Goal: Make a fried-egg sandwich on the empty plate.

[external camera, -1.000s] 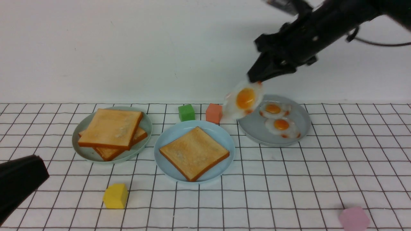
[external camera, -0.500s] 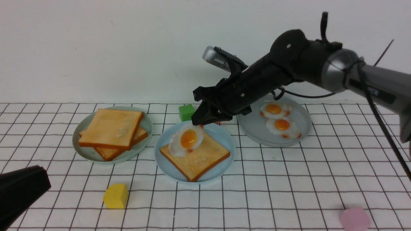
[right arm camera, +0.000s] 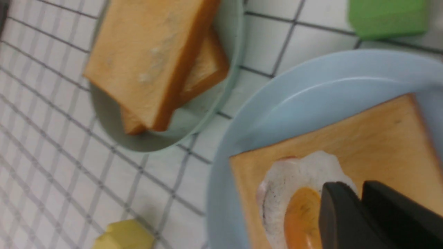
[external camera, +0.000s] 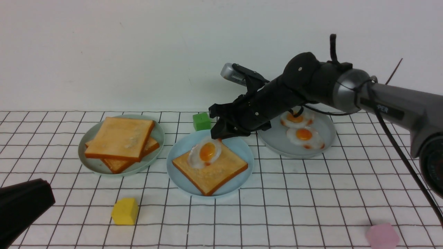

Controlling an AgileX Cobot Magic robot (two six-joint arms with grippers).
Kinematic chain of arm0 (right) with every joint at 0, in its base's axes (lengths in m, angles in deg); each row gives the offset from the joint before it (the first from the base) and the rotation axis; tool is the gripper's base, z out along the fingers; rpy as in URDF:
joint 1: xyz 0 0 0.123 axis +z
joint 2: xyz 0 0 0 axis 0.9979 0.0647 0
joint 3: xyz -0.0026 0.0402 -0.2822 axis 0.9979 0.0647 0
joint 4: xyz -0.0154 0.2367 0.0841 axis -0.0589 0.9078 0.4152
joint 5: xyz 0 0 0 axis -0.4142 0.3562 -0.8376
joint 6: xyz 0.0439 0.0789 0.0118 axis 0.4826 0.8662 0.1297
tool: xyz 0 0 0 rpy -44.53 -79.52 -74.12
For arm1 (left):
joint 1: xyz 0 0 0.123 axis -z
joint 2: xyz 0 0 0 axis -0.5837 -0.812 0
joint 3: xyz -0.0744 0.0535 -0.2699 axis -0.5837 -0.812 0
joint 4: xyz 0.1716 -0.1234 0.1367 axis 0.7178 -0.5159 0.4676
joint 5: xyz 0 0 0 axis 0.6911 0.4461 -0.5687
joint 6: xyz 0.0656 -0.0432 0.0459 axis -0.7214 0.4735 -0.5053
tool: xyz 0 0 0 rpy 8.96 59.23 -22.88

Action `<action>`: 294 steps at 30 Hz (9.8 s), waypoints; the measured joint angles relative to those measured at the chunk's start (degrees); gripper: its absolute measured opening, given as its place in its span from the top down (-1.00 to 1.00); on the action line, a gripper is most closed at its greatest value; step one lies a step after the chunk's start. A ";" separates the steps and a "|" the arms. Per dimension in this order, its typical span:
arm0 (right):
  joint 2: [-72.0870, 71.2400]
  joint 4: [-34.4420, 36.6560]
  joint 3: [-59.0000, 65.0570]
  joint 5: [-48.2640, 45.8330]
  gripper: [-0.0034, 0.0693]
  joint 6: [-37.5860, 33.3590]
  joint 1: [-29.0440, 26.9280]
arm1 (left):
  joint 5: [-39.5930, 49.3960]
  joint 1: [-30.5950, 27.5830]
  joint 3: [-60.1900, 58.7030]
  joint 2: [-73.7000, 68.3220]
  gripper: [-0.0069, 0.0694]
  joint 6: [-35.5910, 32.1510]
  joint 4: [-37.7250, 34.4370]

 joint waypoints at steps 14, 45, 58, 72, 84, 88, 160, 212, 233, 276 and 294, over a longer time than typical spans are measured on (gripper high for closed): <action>-7.34 -14.67 0.07 -10.57 -0.45 3.30 -2.57 | 9.94 0.00 0.00 -2.31 0.74 1.93 0.44; -93.03 -27.57 49.54 -14.00 0.84 9.90 -2.84 | 20.55 -19.83 46.40 -80.94 0.80 10.29 7.78; -96.52 -23.45 50.93 -13.57 0.83 10.57 -2.84 | 21.62 -21.54 64.56 -99.78 -0.13 8.92 10.98; -96.51 -23.11 50.93 -15.17 0.82 10.79 -2.84 | 19.60 -21.54 65.34 -105.06 -0.12 8.92 17.20; -96.51 -23.11 50.93 -16.12 0.82 11.40 -2.84 | 23.10 -21.41 65.27 -100.54 0.81 8.54 16.69; -96.51 -23.11 50.93 -16.12 0.81 11.45 -2.84 | 24.78 -21.05 65.27 -93.91 0.81 7.80 16.58; -103.49 -28.55 50.93 -26.29 0.71 14.70 -2.84 | 31.90 13.48 51.08 -45.04 0.85 3.30 8.90; -124.51 -47.23 82.89 7.56 0.87 30.07 -17.39 | 8.95 14.18 -21.28 19.57 0.85 13.96 15.04; -130.91 -48.26 108.56 20.69 0.85 30.17 -20.44 | 10.44 14.18 -21.34 19.57 0.83 13.91 15.08; -130.91 -48.26 108.58 20.85 0.68 30.17 -20.44 | 2.10 -34.54 -31.13 19.57 0.85 7.25 -1.09; -130.91 -48.26 108.58 20.85 0.65 30.17 -20.44 | 1.62 -34.54 -31.13 19.57 0.85 7.30 -1.15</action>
